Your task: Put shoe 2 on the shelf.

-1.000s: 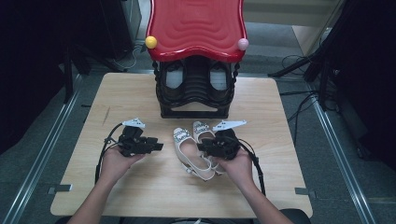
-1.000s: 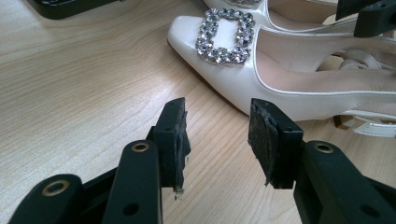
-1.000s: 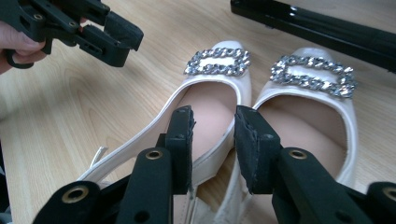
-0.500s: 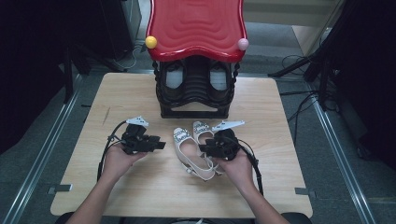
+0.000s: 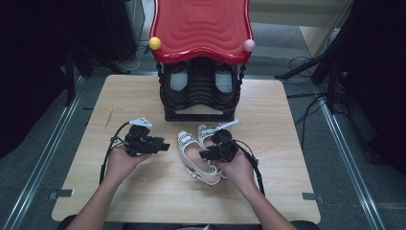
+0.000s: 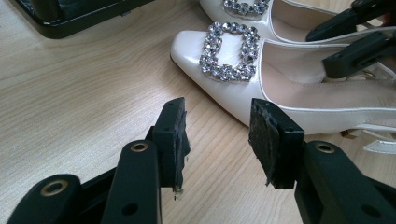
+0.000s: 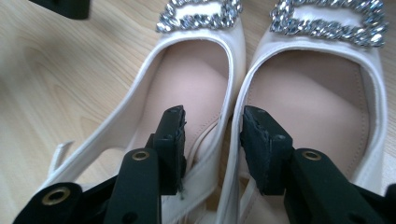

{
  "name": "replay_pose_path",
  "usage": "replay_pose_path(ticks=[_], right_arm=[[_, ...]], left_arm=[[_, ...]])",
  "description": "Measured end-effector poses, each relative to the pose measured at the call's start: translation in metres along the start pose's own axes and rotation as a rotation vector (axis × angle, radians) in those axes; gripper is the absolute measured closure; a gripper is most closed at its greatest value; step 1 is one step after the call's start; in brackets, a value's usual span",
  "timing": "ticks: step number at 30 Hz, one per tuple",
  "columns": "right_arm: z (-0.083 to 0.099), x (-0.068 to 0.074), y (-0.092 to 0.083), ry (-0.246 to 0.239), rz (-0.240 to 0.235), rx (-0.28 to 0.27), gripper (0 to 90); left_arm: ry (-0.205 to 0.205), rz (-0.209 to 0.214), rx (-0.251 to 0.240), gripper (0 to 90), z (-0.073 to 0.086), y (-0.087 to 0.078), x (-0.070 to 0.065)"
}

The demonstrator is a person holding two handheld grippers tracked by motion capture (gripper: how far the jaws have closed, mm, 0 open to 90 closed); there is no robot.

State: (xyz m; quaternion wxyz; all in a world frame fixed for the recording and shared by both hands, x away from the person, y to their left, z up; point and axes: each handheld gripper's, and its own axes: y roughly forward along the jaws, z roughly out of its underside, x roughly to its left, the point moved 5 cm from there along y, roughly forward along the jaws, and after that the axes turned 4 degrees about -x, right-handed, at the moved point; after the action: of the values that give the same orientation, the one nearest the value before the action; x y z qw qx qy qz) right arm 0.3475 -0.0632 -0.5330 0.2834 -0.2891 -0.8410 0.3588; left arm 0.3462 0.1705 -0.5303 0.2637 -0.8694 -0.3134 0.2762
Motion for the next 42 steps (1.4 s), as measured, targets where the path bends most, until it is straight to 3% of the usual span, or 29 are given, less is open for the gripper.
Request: replay_pose_path(ticks=[3, 5, 14, 21, 26, 33, 37, 42], right_arm=[[-0.002, -0.003, 0.004, -0.021, 0.031, 0.038, 68.8], [-0.003, -0.005, 0.006, -0.007, 0.04, 0.075, 70.7], [-0.012, -0.005, 0.016, -0.027, 0.058, 0.182, 73.5], [-0.016, -0.007, 0.018, -0.035, 0.05, 0.229, 80.0], [-0.017, -0.006, 0.017, -0.057, 0.062, 0.23, 84.3], [-0.018, -0.01, 0.007, -0.085, 0.035, 0.223, 85.9], [-0.021, -0.014, -0.002, -0.1, -0.005, 0.216, 86.0], [-0.029, -0.011, -0.017, -0.169, -0.028, 0.213, 86.1]], left_arm=[[0.001, 0.001, -0.001, 56.3, 0.0, 0.0, 0.0], [0.003, -0.006, 0.004, 55.8, 0.0, 0.001, 0.0], [0.0, -0.012, 0.0, 55.3, 0.0, -0.001, 0.002], [-0.01, -0.016, -0.006, 55.4, 0.0, -0.004, 0.005], [-0.014, -0.017, -0.016, 55.4, 0.0, -0.006, 0.007], [-0.026, -0.031, -0.03, 55.4, 0.0, -0.009, 0.01], [-0.036, -0.043, -0.04, 54.8, 0.001, -0.012, 0.014], [-0.05, -0.059, -0.05, 54.5, 0.003, -0.018, 0.021]])
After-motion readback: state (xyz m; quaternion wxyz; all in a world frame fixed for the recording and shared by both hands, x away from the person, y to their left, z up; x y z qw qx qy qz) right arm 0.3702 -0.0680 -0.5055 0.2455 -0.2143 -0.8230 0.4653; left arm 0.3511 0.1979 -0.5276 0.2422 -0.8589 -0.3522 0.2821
